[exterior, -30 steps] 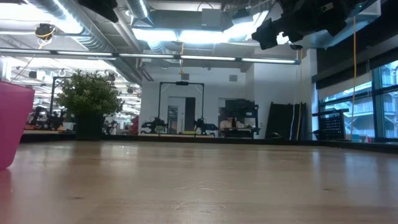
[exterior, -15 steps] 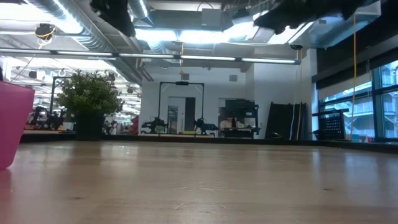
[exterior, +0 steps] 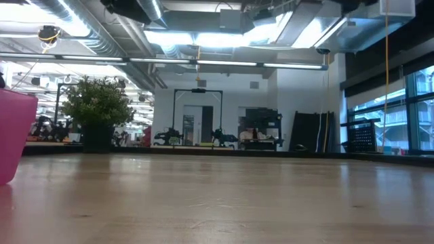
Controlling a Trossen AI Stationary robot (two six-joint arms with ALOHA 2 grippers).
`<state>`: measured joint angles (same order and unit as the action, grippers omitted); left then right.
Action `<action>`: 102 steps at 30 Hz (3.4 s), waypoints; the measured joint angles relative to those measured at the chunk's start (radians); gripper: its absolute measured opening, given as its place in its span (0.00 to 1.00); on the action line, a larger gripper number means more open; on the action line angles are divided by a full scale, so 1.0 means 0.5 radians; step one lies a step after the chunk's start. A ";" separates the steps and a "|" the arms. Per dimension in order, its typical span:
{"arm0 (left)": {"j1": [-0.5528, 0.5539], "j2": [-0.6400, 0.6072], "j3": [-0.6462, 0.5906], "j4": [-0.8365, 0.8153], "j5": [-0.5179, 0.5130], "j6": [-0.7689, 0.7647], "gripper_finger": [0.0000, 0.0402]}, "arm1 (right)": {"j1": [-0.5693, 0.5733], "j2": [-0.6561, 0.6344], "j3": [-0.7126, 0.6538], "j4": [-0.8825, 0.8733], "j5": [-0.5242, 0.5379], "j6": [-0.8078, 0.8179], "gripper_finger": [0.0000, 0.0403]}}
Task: Roll microfiber towels into tight, uniform cylinder then place into a basket
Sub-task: Return to Home Position
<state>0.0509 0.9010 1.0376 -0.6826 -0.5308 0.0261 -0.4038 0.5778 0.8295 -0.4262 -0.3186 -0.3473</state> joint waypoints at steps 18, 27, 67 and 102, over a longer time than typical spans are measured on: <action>0.197 -0.732 -1.106 1.146 0.574 0.227 0.00 | 0.000 -0.277 -0.954 1.017 -0.308 0.260 0.01; 0.230 -1.094 -1.587 1.458 0.648 0.142 0.00 | 0.000 -0.275 -1.282 1.383 -0.311 0.421 0.01; 0.229 -1.529 -2.060 1.417 0.857 -0.826 0.05 | 0.001 -0.274 -1.644 1.785 -0.465 0.417 0.03; 0.229 -1.528 -2.060 1.417 0.857 -0.818 0.06 | 0.000 -0.273 -1.643 1.785 -0.464 0.417 0.03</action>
<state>0.1654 0.1371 0.0078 0.0261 -0.1024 -0.3828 -0.4038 0.4412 0.0082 0.4664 -0.5507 -0.1390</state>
